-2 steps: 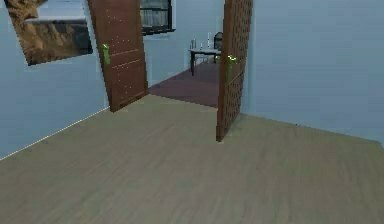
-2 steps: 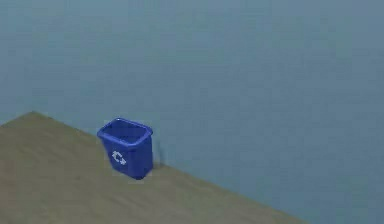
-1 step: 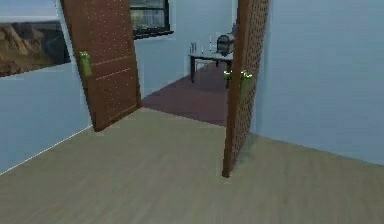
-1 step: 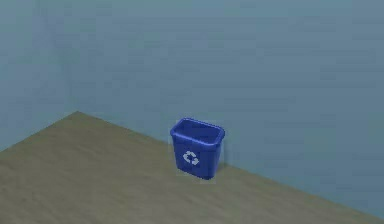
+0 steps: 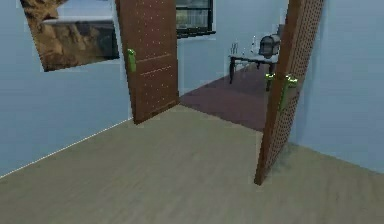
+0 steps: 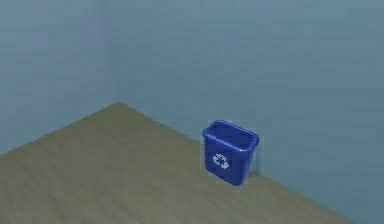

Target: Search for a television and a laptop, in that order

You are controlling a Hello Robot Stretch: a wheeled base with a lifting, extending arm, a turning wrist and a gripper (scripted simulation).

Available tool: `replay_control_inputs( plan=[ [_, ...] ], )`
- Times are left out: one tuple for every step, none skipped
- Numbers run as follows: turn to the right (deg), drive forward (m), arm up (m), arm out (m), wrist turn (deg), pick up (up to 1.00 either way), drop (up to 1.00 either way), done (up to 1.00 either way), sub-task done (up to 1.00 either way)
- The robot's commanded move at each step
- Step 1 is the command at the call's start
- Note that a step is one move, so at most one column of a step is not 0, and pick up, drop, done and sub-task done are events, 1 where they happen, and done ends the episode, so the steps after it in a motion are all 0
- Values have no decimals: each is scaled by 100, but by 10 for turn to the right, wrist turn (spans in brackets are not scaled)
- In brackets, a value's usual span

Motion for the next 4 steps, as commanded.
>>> replay_control_inputs(
  plan=[
    [0,100,0,0,0,0,0,0,0],
    [-60,0,0,0,0,0,0,0,0],
    [0,55,0,0,0,0,0,0,0],
    [390,0,0,0,0,0,0,0,0]
  ],
)
